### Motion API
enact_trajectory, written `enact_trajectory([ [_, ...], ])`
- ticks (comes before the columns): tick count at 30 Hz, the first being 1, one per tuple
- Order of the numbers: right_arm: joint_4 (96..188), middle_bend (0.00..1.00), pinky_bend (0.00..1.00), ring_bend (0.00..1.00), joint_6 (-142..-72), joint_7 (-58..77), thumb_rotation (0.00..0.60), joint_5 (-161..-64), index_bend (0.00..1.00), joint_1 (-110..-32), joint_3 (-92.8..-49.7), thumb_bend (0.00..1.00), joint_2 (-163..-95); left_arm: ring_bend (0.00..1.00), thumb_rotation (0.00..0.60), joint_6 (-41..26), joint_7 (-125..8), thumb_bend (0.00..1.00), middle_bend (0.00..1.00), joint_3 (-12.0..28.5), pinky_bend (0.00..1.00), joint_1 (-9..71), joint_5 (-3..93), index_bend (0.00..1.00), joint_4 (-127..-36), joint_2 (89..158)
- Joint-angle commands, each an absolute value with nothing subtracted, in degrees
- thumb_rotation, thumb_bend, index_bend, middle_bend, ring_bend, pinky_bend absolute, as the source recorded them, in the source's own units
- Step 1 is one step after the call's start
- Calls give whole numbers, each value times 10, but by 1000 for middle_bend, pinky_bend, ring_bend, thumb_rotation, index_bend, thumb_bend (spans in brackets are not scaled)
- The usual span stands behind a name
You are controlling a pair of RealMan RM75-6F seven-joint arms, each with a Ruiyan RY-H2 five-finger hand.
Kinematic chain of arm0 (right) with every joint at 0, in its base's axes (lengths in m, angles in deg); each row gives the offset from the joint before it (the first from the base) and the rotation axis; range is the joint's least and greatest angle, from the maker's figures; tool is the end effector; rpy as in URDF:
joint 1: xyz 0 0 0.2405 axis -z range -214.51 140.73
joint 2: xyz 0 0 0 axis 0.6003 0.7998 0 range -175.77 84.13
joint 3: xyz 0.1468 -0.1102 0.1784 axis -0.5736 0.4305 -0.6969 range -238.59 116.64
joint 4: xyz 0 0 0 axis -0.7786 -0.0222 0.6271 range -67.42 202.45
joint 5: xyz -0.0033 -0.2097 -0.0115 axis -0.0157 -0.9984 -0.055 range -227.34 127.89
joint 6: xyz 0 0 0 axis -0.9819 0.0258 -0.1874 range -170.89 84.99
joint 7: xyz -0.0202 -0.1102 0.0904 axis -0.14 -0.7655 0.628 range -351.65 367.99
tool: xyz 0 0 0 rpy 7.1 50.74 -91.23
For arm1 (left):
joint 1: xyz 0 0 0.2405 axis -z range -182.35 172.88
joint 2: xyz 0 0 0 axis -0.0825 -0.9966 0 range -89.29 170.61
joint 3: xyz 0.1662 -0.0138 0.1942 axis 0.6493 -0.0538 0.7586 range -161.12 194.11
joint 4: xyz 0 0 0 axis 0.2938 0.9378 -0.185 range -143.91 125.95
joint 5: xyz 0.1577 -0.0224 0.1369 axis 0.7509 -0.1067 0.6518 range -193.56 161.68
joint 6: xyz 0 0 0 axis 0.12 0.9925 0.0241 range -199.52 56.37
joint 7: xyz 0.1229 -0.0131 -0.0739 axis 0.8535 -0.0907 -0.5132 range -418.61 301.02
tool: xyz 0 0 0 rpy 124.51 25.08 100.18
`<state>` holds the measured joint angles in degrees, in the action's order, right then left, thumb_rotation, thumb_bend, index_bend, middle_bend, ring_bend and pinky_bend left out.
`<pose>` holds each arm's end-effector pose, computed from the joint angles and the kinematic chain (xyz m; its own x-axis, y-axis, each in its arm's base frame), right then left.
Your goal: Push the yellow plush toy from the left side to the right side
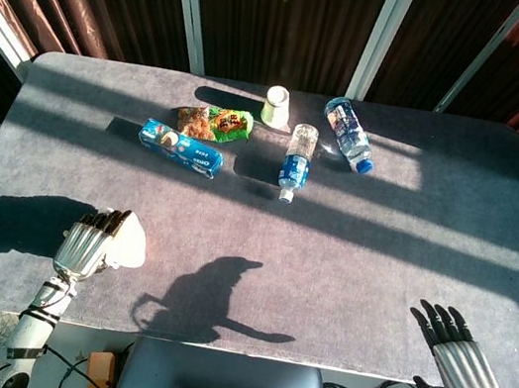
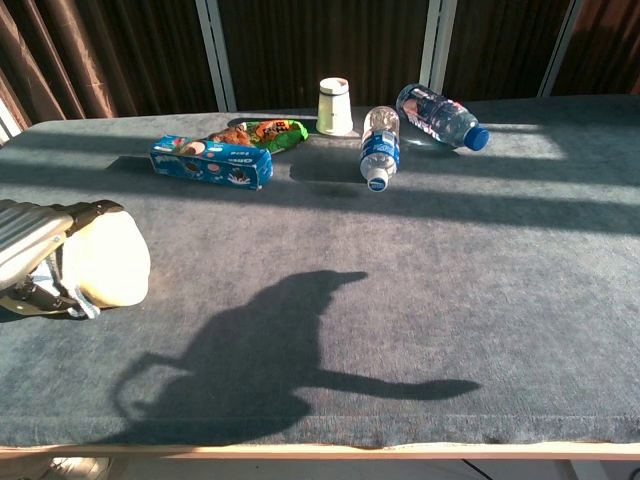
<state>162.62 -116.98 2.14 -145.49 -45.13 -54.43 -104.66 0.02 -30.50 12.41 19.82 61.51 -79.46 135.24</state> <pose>-0.3045 -0.1538 0.1304 0.5675 -0.2917 0.7700 -0.8223 -0.2498 0.5114 -0.2568 0.2816 -0.0091 0.6834 0.0472 0.7285 0.7182 -0.2220 -0.6594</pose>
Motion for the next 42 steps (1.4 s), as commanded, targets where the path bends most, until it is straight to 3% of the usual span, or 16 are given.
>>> enact_trajectory([
  [1,1626,0,15,0,-1170,21,600,-1456,0,-451,-544,64,-1047,766,600,33,-322,552,684,119,1000,207,653,397,-785,1369],
  [8,1625,0,15,0,-1171,23,600,-1461,0,-451,-541,64,-1046,799,600,56,-307,553,729,108,1000,239,709,449,-830,1390],
  [19,1625,0,15,0,-1172,48,600,-1468,0,-455,-539,64,-1036,793,600,8,-200,551,721,63,1000,310,703,441,-864,1502],
  [23,1622,0,15,0,-1175,63,600,-1474,0,-456,-537,64,-1032,740,600,11,-181,529,659,68,1000,321,710,402,-815,1542],
  [26,1621,0,15,0,-1173,66,600,-1475,0,-458,-537,64,-1031,648,600,8,-186,478,533,75,980,320,707,323,-794,1559],
  [30,1622,0,15,0,-1168,60,600,-1473,0,-460,-536,65,-1031,465,600,-3,-196,420,309,75,728,316,687,142,-790,1571],
  [34,1624,0,15,0,-1166,57,600,-1473,0,-460,-536,64,-1031,325,600,-3,-193,400,164,75,552,314,681,22,-785,1577],
  [39,1623,0,15,0,-1169,58,600,-1472,0,-459,-537,64,-1032,143,600,-7,-189,350,7,77,392,310,671,0,-795,1573],
  [42,1623,0,15,0,-1168,57,600,-1470,0,-459,-537,64,-1032,47,600,-13,-182,330,0,76,316,309,663,0,-809,1564],
])
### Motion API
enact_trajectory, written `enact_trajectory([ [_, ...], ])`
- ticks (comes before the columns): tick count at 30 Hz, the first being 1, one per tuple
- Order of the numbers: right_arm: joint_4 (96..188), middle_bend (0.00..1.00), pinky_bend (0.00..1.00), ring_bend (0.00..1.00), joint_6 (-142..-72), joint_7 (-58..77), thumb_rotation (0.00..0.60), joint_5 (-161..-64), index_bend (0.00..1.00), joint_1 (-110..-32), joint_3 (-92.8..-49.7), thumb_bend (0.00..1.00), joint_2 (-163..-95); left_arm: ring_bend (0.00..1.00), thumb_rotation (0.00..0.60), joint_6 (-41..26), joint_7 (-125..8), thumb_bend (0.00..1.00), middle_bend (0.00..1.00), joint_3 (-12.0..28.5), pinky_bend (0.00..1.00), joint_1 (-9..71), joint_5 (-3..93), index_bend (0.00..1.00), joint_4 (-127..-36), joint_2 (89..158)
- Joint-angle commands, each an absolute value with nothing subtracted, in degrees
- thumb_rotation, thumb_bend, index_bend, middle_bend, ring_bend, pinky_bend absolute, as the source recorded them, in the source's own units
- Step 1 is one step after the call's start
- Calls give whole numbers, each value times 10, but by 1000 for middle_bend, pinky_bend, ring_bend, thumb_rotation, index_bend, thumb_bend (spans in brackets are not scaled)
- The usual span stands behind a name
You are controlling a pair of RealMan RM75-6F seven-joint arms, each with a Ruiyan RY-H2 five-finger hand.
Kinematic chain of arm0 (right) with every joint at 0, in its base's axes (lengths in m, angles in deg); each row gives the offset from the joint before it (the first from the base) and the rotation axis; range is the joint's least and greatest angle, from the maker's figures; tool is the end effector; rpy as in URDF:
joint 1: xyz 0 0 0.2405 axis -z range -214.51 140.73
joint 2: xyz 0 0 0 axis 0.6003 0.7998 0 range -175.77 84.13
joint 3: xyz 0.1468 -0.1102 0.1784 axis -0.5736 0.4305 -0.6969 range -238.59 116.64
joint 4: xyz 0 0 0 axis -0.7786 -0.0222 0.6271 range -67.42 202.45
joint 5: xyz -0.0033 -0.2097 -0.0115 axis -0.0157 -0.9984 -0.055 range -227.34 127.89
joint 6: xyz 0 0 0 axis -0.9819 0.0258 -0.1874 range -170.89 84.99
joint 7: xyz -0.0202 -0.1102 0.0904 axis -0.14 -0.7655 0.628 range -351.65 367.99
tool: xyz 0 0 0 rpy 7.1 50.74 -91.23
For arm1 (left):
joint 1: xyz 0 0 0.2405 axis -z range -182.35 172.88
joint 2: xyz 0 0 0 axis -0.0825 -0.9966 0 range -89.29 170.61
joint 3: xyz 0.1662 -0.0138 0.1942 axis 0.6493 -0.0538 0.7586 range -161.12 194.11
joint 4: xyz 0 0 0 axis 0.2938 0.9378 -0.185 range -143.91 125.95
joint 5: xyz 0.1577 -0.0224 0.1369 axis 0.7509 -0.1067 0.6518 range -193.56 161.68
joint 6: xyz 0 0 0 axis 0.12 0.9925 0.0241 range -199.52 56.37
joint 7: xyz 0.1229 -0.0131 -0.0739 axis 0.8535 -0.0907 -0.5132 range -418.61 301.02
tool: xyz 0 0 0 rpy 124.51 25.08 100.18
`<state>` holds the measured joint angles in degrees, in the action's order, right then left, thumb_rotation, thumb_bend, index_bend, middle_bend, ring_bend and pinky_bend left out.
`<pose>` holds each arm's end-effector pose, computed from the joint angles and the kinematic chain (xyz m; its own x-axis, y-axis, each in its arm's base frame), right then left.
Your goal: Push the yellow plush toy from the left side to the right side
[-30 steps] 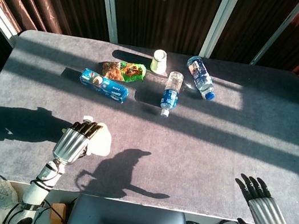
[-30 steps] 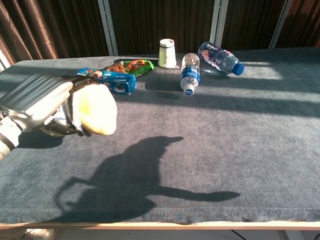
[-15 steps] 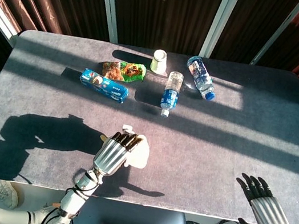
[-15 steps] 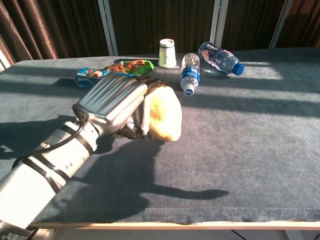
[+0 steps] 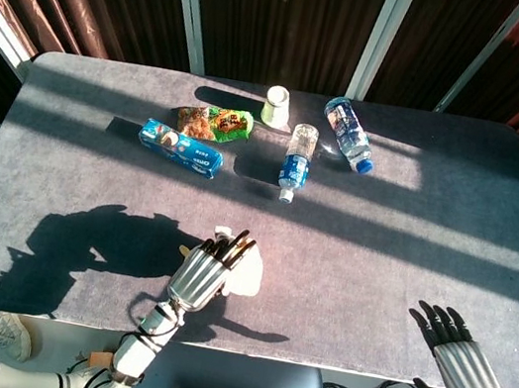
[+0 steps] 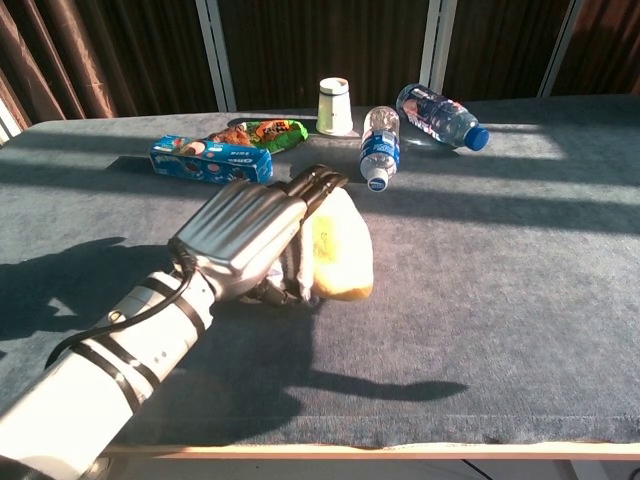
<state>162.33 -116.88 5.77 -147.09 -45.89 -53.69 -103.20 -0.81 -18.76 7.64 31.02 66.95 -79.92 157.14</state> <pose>-0.3043 -0.1542 0.1361 0.5481 -0.3071 0.7780 -0.8343 -0.2669 0.4824 -0.0818 0.2682 -0.1100 0.5433 -0.0815 0.8356 0.7071 -0.4922 -0.5078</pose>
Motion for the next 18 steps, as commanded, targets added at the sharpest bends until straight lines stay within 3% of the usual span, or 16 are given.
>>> enact_trajectory([
  [1,1623,0,15,0,-1168,57,600,-1470,0,-459,-537,64,-1032,24,600,-14,-180,328,0,76,303,309,662,0,-813,1561],
  [18,1625,0,15,0,-1162,49,600,-1465,0,-461,-538,65,-1035,0,600,-19,-196,268,0,82,227,304,655,0,-848,1529],
])
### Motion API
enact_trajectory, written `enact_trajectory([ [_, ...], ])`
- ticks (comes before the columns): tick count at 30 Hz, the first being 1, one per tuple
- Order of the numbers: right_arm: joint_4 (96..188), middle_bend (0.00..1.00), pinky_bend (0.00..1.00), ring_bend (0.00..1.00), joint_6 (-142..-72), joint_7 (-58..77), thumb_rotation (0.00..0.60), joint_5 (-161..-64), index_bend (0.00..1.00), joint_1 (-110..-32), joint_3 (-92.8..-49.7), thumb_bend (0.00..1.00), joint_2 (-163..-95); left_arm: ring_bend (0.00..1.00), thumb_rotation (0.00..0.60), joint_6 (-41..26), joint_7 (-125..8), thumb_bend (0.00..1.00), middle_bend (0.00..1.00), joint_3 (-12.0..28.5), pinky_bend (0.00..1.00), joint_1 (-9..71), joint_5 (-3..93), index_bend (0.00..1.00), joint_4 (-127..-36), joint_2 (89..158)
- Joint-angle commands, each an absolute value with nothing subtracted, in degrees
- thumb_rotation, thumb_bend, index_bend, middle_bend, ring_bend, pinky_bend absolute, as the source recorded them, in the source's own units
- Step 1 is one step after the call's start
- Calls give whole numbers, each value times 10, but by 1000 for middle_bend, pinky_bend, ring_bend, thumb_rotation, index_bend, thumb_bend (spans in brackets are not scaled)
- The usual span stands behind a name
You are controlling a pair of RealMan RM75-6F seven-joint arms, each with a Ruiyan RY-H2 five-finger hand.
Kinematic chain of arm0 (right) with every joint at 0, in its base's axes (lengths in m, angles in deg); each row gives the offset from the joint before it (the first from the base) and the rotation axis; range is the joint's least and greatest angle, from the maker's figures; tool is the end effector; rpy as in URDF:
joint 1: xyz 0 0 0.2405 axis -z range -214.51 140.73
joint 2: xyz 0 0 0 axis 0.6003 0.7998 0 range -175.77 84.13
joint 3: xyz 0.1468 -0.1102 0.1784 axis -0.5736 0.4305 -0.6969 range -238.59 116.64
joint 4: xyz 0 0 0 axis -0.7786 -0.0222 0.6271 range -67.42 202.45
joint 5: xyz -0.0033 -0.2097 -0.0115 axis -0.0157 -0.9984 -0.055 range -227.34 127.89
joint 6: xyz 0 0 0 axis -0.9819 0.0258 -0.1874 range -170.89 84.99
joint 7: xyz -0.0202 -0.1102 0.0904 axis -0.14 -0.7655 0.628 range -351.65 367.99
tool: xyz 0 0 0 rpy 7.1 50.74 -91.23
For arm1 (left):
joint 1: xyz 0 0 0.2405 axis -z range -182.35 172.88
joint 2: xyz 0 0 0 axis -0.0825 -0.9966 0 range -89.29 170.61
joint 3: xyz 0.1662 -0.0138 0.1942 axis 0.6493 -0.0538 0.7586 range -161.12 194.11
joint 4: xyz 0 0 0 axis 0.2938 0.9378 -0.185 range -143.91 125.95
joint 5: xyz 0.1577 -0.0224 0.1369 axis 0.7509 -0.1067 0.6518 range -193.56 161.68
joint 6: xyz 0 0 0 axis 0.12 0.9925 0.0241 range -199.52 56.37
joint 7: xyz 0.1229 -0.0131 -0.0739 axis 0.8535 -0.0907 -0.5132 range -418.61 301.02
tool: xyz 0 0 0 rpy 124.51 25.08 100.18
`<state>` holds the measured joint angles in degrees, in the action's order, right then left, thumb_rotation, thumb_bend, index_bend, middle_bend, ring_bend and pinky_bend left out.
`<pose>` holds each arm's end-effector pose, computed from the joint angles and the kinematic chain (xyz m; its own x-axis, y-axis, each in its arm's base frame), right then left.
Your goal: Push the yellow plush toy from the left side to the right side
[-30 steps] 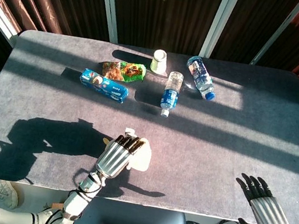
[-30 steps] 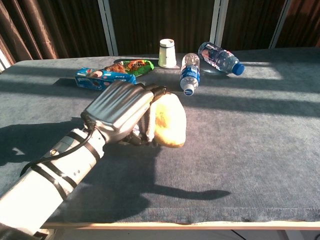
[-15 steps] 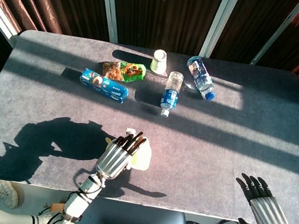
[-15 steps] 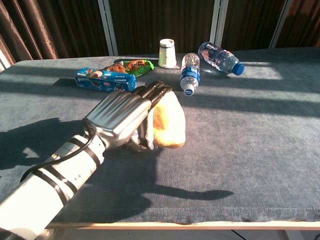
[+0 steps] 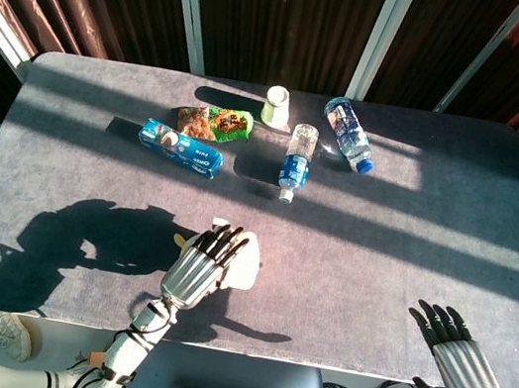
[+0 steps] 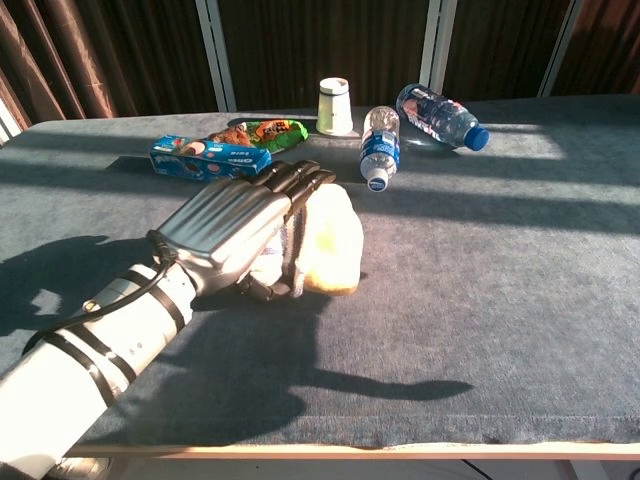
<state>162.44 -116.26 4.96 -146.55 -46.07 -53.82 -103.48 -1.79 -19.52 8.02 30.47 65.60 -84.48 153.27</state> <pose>-0.3046 -0.1554 0.1339 0.5541 -0.3113 0.7720 -0.8308 -0.2657 0.4892 -0.0891 0.2691 -0.0973 0.5330 -0.0433 0.8450 0.7234 -0.4947 -0.4816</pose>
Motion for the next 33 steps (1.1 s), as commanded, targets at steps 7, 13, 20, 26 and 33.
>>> enact_trajectory([
  [7,1625,0,15,0,-1161,46,600,-1464,0,-461,-538,65,-1036,0,600,-20,-184,224,0,83,216,300,646,0,-868,1509],
  [13,1625,0,15,0,-1159,42,600,-1463,0,-461,-538,65,-1038,0,600,-13,-185,208,0,81,211,294,643,0,-905,1481],
  [20,1626,0,15,0,-1152,31,600,-1458,0,-463,-539,65,-1041,0,600,-11,-166,206,0,89,211,279,629,0,-982,1415],
  [26,1623,0,15,0,-1155,32,600,-1465,0,-464,-538,65,-1044,0,600,56,-198,225,0,110,217,240,678,0,-1035,1339],
  [33,1608,0,15,0,-1156,51,600,-1483,0,-472,-537,65,-1056,20,600,114,-296,236,0,177,220,168,722,0,-1064,1193],
])
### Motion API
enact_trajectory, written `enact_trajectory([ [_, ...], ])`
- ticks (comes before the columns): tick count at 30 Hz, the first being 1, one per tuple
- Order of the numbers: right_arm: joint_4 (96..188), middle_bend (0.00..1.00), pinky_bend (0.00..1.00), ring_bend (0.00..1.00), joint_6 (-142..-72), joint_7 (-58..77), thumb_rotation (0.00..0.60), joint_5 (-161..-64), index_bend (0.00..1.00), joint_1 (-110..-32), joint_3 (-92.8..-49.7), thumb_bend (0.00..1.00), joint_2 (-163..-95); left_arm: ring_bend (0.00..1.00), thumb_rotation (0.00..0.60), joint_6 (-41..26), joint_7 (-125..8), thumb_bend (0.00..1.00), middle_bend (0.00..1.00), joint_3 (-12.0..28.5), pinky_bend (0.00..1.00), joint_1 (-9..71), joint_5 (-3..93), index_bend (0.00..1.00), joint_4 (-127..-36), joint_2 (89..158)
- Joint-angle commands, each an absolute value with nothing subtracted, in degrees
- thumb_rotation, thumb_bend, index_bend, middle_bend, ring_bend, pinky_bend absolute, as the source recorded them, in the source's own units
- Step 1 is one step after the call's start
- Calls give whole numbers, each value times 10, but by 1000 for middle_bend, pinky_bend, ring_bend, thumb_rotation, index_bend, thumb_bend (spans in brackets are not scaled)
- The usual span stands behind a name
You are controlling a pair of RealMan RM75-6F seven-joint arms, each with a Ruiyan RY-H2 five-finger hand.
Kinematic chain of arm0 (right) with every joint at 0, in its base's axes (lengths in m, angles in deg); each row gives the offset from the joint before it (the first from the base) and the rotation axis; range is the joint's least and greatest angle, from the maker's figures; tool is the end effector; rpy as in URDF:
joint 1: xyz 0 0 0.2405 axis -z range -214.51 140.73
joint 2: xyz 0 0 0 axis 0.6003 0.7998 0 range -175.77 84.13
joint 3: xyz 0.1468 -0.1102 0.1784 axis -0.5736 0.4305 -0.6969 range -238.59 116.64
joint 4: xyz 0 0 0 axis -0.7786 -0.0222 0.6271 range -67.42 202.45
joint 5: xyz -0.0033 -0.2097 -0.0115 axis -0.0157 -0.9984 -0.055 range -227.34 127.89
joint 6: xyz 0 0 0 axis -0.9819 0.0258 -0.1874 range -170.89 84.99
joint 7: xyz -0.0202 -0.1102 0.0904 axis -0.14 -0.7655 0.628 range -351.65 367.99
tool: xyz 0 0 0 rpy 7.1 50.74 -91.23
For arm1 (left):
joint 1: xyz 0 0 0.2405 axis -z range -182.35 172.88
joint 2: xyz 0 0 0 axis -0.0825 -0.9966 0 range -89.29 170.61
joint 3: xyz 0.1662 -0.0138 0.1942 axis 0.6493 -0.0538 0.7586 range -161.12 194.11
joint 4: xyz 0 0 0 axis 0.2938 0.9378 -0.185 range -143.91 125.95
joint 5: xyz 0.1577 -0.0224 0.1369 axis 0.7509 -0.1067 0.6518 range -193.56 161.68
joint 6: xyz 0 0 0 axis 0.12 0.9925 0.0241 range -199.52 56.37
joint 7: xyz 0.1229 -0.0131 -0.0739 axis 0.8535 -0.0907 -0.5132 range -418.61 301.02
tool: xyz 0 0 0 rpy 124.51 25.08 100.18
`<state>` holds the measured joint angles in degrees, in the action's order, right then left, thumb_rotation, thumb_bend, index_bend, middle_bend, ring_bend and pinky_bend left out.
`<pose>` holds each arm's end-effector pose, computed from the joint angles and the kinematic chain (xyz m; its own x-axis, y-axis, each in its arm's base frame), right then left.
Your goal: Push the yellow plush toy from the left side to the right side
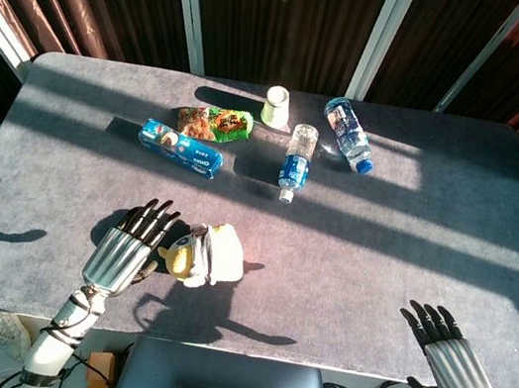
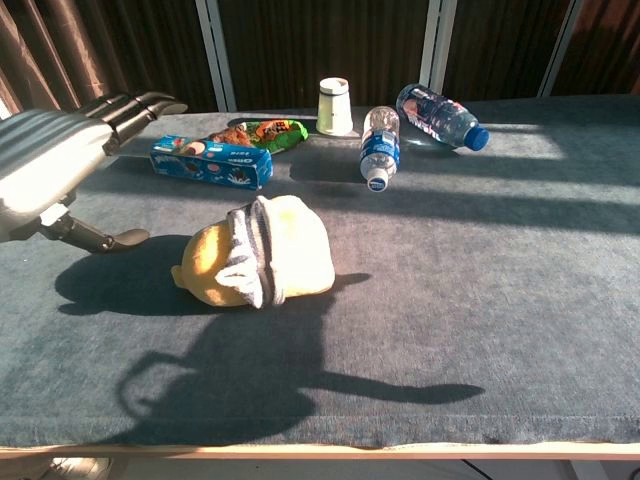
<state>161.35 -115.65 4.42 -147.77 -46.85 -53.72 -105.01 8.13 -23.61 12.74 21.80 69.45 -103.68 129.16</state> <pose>-0.3023 -0.1580 0.1244 0.5667 -0.3102 0.7633 -0.8199 -0.3037 0.4853 -0.1573 0.2533 0.0209 0.5234 -0.1093 0.8451 0.7615 -0.3851 -0.5214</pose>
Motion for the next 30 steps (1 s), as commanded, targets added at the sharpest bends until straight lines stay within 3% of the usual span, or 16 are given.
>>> enact_trajectory([
  [1,1605,0,15,0,-1156,54,600,-1486,0,-474,-538,65,-1059,28,600,114,-308,236,0,188,220,160,724,0,-1065,1174],
  [5,1589,0,15,0,-1159,78,600,-1505,0,-490,-547,65,-1088,31,600,128,-384,240,0,219,220,123,723,0,-1048,1130],
  [11,1590,0,16,0,-1145,119,600,-1524,0,-525,-562,65,-1121,44,600,135,-435,244,0,227,221,102,727,0,-1015,1130],
  [14,1592,0,65,0,-1141,131,600,-1530,0,-540,-572,65,-1135,53,600,132,-438,251,0,229,221,102,733,0,-1013,1124],
  [16,1593,0,108,0,-1126,139,600,-1529,0,-567,-593,65,-1167,55,600,139,-447,256,0,228,221,96,737,0,-1018,1119],
  [20,1560,0,43,0,-1063,123,600,-1496,0,-641,-657,64,-1278,54,600,160,-476,255,0,226,221,81,749,0,-1025,1104],
  [30,1477,0,19,0,-978,33,600,-1409,0,-729,-714,64,-1437,57,600,158,-500,260,0,216,221,71,760,0,-1024,1092],
])
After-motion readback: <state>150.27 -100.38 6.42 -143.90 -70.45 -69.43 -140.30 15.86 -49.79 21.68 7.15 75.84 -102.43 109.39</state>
